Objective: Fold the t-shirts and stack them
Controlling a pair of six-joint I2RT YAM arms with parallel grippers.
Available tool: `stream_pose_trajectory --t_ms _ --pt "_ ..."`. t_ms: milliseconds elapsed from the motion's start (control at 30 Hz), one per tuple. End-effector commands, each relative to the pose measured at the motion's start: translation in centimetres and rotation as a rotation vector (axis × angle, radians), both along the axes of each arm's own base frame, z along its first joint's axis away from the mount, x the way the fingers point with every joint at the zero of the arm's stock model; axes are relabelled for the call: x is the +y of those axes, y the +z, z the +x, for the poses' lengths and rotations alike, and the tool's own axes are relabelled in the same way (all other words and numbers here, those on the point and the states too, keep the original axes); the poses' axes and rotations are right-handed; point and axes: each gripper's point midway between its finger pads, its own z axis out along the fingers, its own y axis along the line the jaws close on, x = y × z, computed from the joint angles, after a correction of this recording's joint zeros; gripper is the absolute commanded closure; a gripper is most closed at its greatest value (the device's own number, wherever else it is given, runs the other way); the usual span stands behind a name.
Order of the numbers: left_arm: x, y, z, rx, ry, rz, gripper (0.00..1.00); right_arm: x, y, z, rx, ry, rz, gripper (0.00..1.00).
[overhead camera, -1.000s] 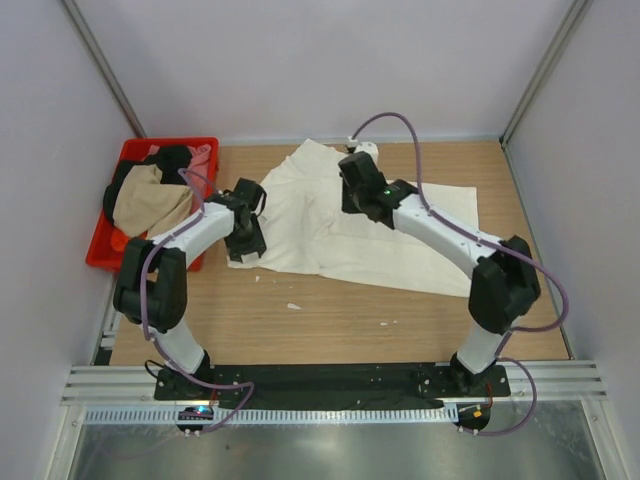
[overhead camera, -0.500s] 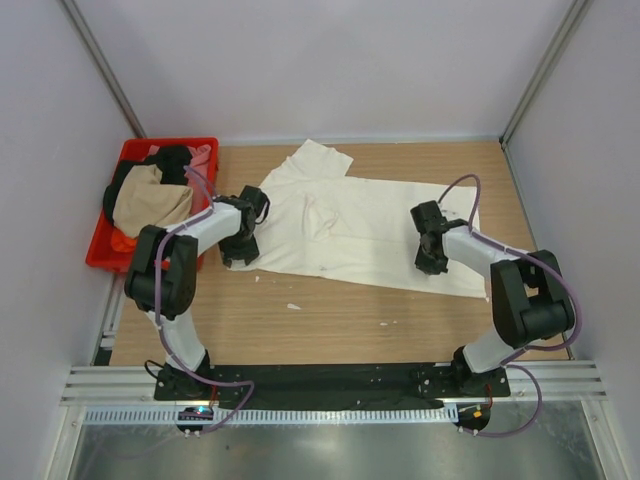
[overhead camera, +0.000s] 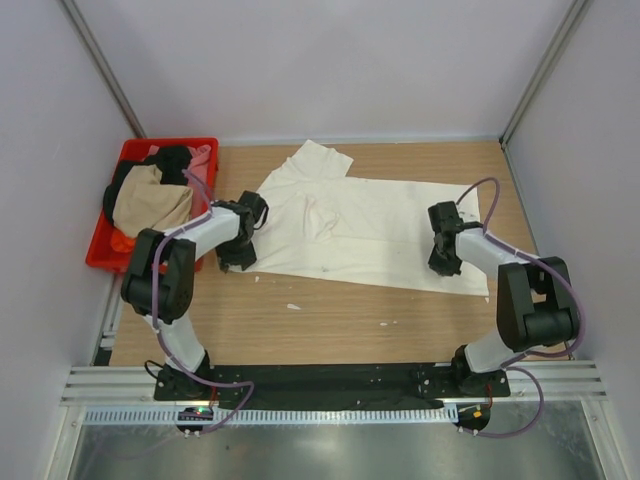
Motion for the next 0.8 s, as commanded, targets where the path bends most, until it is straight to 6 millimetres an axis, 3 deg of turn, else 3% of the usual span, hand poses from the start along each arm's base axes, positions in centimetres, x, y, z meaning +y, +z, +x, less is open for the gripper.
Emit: stream_pose_trajectory --t_ms 0,67,200,267,300,367,400,500,533,600,633,733,767 --pt "0.7 1.3 -2.1 0.008 0.011 0.034 0.50 -1.3 1.7 -1.2 -0.006 -0.025 -0.043 0.87" --pt "0.1 2.2 -2.4 -0.008 0.004 0.007 0.49 -0.8 2.9 -0.9 -0.047 -0.014 -0.009 0.86" --pt "-0.8 6.0 -2.7 -0.091 -0.004 -0.063 0.47 1.3 6.3 0.4 -0.139 0.046 0.097 0.80" --pt "-1.2 7.3 -2.2 -0.133 -0.010 -0.092 0.46 3.2 8.5 2.0 -0.222 0.109 0.179 0.76" --pt "-2.4 8.6 -1.4 -0.185 -0.028 -0.158 0.46 4.3 10.3 3.6 -0.307 0.127 0.208 0.74" --pt "-4.1 9.3 -0.3 -0.229 -0.061 -0.247 0.45 6.1 11.7 5.1 -0.360 0.153 0.274 0.73" --pt "-5.4 9.8 0.8 -0.272 -0.077 -0.306 0.44 7.5 12.8 7.0 -0.408 0.172 0.302 0.72" --pt "-8.3 9.3 2.2 -0.264 -0.116 -0.430 0.44 11.0 15.3 10.4 -0.511 0.180 0.366 0.67" --pt "-8.8 7.9 2.4 -0.220 -0.117 -0.445 0.45 11.9 14.6 11.4 -0.505 0.178 0.367 0.66" --pt "-8.5 6.6 2.8 -0.177 -0.106 -0.429 0.46 13.6 16.4 14.0 -0.588 0.168 0.382 0.64" --pt "-8.0 5.9 2.8 -0.159 -0.095 -0.407 0.47 15.1 15.5 14.7 -0.577 0.182 0.384 0.64" --pt "-5.6 2.7 2.2 -0.070 -0.022 -0.369 0.48 18.0 16.3 16.9 -0.631 0.200 0.408 0.61" --pt "-4.3 1.6 2.0 -0.040 0.019 -0.358 0.48 18.8 14.9 17.8 -0.615 0.209 0.403 0.60"
